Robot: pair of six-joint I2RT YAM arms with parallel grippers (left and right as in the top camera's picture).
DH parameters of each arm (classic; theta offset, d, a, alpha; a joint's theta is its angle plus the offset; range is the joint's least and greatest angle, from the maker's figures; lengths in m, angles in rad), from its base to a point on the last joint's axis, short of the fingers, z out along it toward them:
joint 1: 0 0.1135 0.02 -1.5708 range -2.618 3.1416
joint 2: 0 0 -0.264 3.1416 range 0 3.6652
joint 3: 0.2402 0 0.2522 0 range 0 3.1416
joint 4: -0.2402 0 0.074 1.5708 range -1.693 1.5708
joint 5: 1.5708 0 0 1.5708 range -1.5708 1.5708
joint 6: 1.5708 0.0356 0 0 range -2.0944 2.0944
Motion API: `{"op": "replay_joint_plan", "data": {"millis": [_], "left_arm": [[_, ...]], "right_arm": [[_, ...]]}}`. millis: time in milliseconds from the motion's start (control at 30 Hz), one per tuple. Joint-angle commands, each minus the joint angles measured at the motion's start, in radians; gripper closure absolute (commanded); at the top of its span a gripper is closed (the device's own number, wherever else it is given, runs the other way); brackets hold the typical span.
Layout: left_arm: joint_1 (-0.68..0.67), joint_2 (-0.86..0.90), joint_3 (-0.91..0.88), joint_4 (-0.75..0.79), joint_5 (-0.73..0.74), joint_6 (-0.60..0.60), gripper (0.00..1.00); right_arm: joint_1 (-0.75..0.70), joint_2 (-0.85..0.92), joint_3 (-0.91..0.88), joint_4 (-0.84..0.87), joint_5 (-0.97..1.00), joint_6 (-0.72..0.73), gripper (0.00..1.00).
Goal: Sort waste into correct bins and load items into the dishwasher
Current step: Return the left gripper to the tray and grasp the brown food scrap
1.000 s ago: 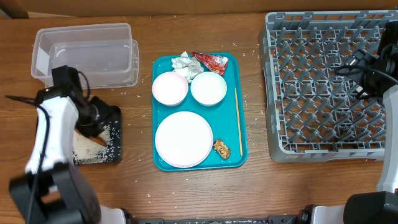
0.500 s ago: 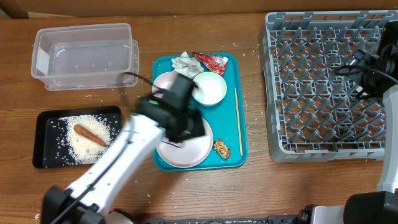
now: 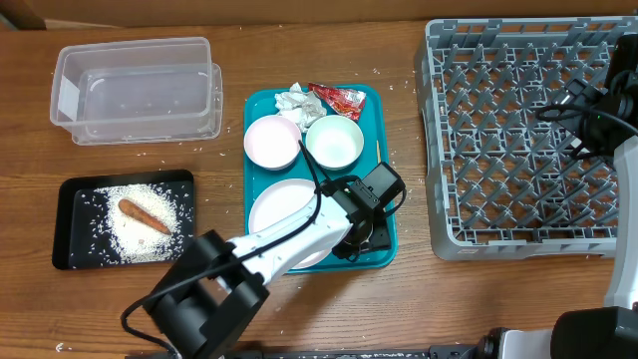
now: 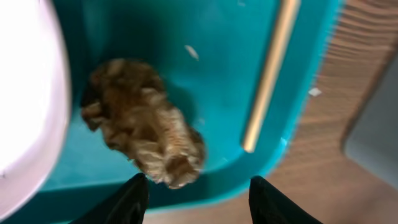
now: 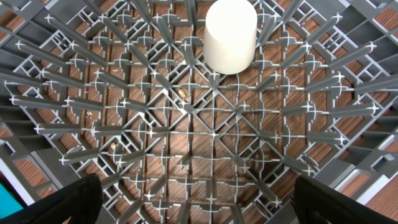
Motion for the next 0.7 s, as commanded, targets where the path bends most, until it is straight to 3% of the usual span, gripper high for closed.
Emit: {"op": "replay_joint_plan", "data": {"millis": [0, 667], "left_arm": [[0.011, 0.014, 0.006, -0.007, -0.065, -0.035, 0.46], [0.010, 0.042, 0.008, -0.013, -0.137, -0.096, 0.43]], "right_arm": [[0.001, -0.006, 0.017, 0.003, 0.007, 0.005, 0.00], [0.001, -0.006, 0.017, 0.002, 0.007, 0.005, 0.00]]}}
